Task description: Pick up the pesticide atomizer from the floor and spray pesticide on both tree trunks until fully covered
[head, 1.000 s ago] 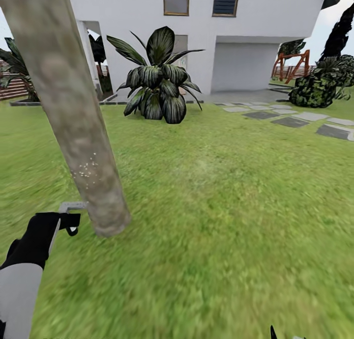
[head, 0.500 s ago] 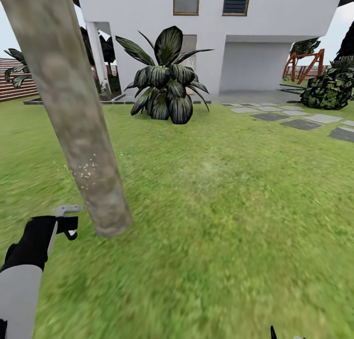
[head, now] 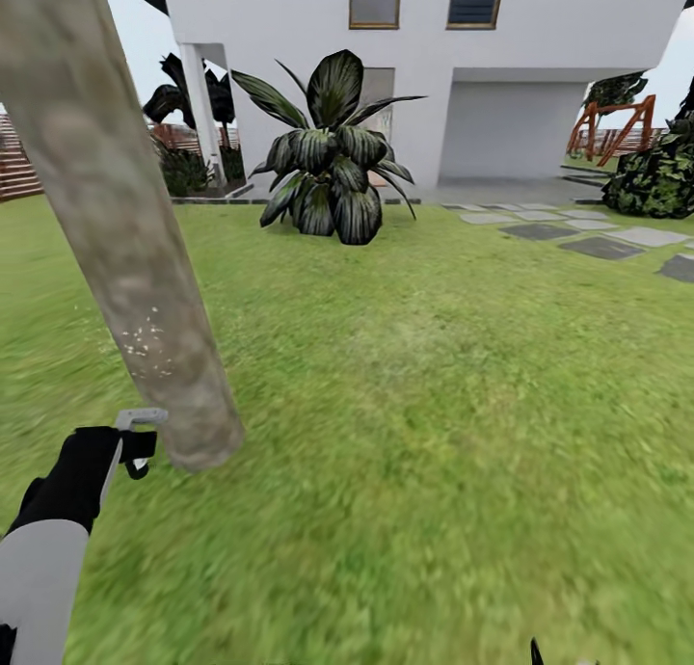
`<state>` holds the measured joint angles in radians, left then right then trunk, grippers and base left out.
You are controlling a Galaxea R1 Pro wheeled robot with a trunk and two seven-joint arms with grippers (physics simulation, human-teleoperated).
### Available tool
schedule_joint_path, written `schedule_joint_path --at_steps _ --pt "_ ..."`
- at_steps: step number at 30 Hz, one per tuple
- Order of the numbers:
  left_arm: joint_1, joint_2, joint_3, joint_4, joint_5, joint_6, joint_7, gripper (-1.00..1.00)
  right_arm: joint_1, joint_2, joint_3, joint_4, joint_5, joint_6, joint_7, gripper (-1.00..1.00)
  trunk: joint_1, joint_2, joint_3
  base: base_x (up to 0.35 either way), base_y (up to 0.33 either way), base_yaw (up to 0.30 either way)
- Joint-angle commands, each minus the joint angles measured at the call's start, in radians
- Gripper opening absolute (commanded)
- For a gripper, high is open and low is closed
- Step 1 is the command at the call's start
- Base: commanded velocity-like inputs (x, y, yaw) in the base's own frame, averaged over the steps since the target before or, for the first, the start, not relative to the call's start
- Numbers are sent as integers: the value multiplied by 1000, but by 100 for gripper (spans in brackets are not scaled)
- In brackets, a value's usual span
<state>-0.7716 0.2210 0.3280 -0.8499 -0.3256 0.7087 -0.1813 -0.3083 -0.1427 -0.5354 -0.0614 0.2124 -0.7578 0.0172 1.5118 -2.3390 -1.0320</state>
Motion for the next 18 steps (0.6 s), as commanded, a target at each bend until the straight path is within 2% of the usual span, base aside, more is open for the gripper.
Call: schedule_joint_path --at_steps 1,5,8,18 --pt "1 0 1 8 1 -1 2 -100 0 0 0 0 0 0 0 100 0 0 0 2 -272 271" --pt "1 7 7 66 0 -52 9 -100 0 0 0 0 -1 0 0 100 0 0 0 7 -273 275" --pt "1 3 2 80 0 -66 46 -100 0 0 0 0 -1 0 0 100 0 0 0 93 -273 217" --pt "2 0 2 86 0 -67 54 -100 0 0 0 0 -1 0 0 100 0 0 0 183 -236 17"
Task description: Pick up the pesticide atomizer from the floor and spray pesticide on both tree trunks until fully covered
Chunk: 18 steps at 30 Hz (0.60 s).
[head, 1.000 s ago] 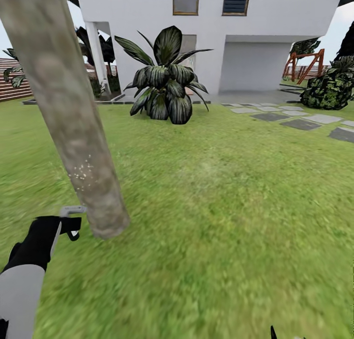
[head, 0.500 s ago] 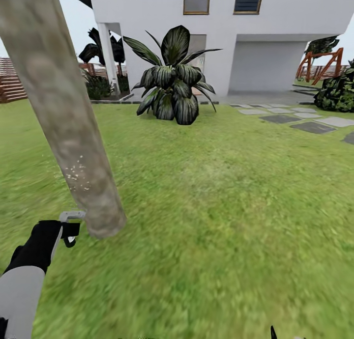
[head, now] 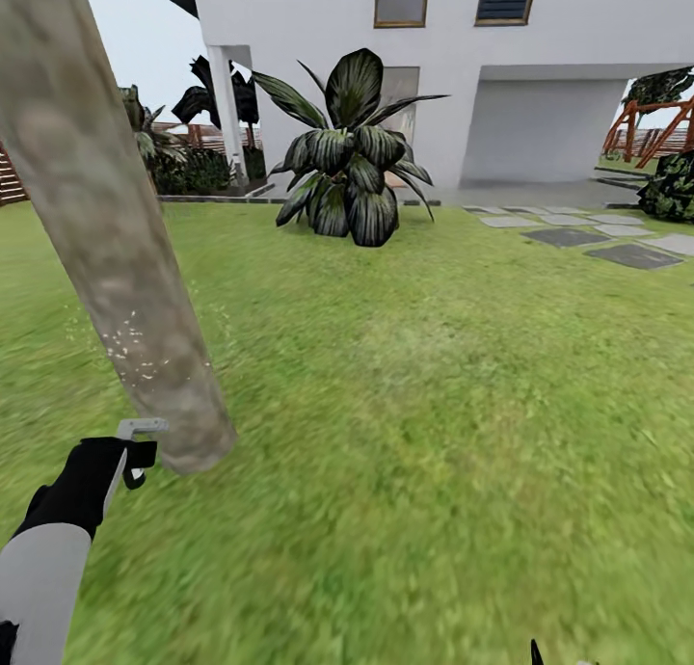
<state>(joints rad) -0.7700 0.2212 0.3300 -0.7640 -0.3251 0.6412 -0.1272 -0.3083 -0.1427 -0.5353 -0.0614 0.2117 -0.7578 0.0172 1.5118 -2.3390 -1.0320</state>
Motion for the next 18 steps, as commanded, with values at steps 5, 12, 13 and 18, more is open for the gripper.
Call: schedule_joint_path --at_steps 5,12,13,18 --pt "0 0 1 0 0 0 0 -100 0 0 0 0 0 0 0 100 0 0 0 193 -222 213" --pt "0 1 2 0 0 0 0 -100 0 0 0 0 1 0 1 100 0 0 0 150 -238 275" --pt "0 1 2 1 0 0 3 -100 0 0 0 0 0 0 1 100 0 0 0 141 -243 277" --pt "0 -1 -1 12 1 -1 44 -100 0 0 0 0 0 0 0 100 0 0 0 134 -246 277"
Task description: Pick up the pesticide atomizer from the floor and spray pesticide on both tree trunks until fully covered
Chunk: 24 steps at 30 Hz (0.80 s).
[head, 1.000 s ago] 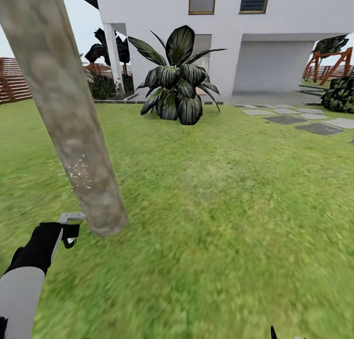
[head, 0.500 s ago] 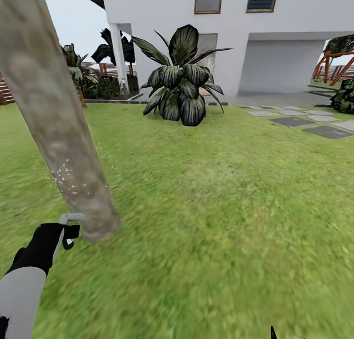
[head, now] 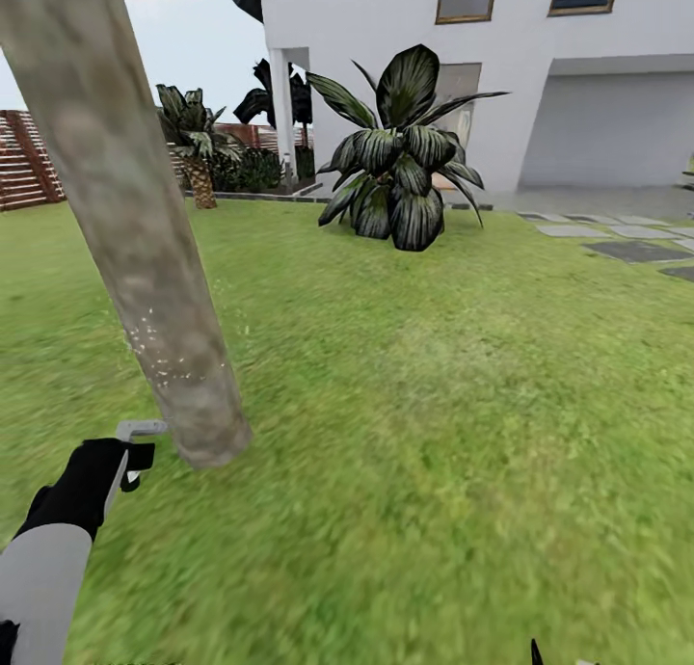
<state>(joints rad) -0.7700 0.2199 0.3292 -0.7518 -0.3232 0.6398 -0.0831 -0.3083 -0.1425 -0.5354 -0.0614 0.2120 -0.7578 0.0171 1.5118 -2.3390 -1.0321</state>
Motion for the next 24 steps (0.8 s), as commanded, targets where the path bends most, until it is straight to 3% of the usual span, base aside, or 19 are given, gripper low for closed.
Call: schedule_joint_path --at_steps 1,11,24 --pt "0 0 0 2 -1 0 1 -100 0 0 0 0 0 0 0 100 0 0 0 125 -249 277" --pt "0 -10 0 3 0 0 3 -100 0 0 0 0 0 0 1 100 0 0 0 113 -254 267" --pt "0 -11 0 3 0 0 3 -100 0 0 0 0 1 0 1 100 0 0 0 108 -266 21"
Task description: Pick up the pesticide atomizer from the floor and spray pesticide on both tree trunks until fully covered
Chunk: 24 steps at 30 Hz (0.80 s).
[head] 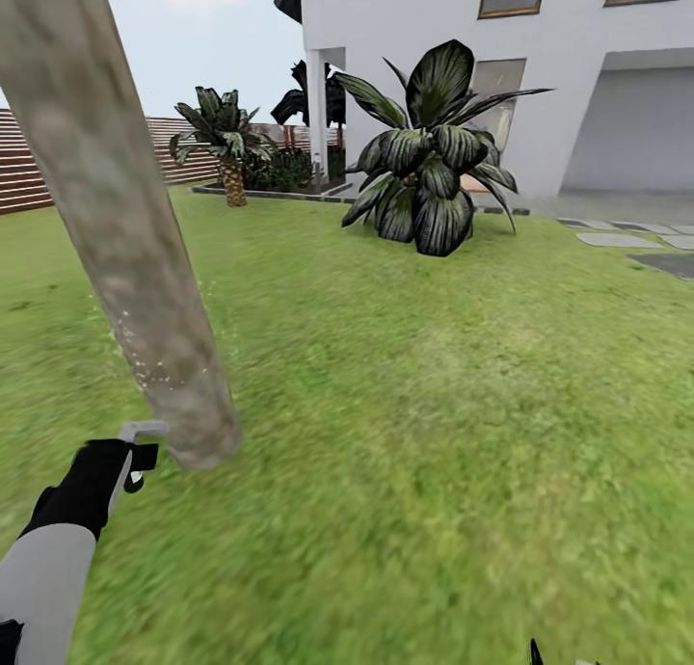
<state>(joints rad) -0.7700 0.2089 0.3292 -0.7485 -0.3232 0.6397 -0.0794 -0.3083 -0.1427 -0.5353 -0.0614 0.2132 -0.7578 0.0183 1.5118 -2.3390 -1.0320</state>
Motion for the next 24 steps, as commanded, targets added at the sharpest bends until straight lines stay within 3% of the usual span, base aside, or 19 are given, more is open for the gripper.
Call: schedule_joint_path --at_steps 1,11,24 --pt "0 0 -1 0 0 0 0 -100 0 0 0 0 0 0 0 100 0 0 0 129 -267 0" --pt "0 0 -1 -2 0 0 0 -100 0 0 0 -1 -1 0 -1 100 0 0 0 130 -267 7" --pt "0 -1 -1 0 1 0 0 -100 0 0 0 -2 -2 0 -1 100 0 0 0 144 -261 258"
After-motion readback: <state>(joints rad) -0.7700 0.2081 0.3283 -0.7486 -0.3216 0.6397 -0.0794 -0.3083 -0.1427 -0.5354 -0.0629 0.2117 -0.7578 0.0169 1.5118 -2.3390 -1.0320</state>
